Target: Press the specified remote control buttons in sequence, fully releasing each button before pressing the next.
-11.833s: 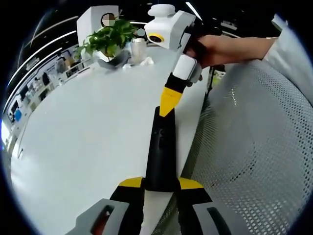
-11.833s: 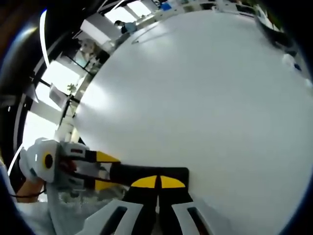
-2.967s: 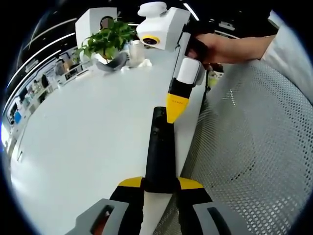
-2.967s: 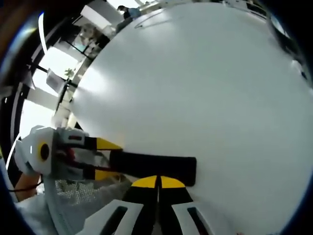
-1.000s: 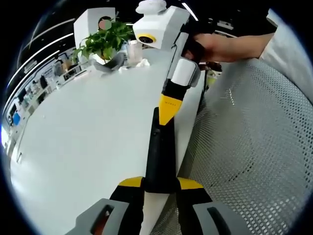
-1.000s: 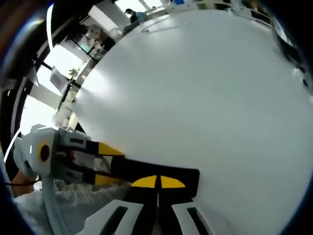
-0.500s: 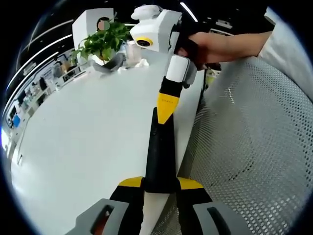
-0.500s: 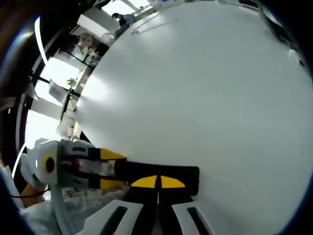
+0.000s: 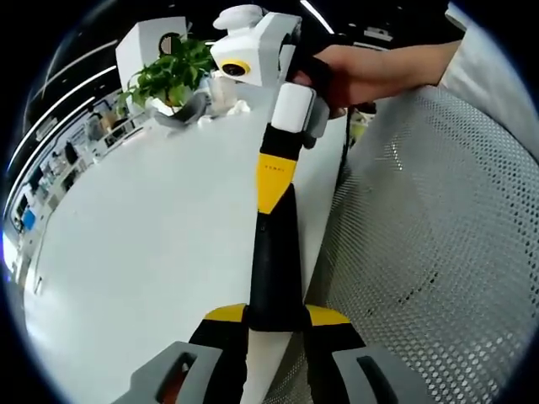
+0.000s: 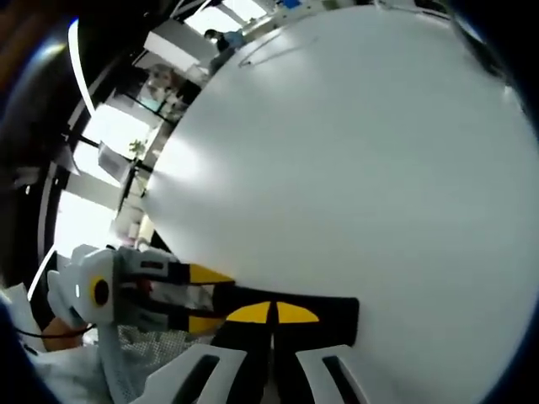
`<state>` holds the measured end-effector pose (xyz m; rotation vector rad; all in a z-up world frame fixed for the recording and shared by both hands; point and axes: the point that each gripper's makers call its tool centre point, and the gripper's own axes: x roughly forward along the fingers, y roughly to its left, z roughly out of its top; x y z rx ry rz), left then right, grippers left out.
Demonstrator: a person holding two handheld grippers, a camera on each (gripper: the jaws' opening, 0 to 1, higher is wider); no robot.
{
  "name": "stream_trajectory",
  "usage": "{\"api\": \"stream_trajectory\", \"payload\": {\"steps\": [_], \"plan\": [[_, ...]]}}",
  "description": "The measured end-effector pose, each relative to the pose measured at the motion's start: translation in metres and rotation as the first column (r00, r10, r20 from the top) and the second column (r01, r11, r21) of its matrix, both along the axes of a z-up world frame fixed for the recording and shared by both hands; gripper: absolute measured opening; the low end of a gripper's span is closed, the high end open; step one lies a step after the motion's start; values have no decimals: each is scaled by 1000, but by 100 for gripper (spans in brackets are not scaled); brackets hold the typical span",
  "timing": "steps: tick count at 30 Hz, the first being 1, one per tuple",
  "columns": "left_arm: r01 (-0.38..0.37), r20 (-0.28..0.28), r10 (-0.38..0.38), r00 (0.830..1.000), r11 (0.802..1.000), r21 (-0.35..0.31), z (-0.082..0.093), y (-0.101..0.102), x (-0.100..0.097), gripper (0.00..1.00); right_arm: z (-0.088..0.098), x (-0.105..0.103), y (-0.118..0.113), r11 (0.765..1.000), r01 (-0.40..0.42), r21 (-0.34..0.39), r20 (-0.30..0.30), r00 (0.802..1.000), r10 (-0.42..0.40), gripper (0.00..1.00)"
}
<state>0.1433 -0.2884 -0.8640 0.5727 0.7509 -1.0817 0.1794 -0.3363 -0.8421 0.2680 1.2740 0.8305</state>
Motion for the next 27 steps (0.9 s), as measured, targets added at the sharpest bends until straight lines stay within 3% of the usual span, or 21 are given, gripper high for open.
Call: {"api": "stream_trajectory", "payload": {"steps": [4,9,27], "plan": [[-3,-3,3,1000,1000,0,0,0,0,24,-2,-2,3,1000,-28,-14,25,999,28,0],[-5,-4,5,1000,1000,-1,0,0,-1,24,-6,-5,2,999,-44,-24,3,999,44,0],[-3,-2,3,1000,1000,-8,0,0,0,24,-4,1,9,999,-36,10,20,999,36,0]]}}
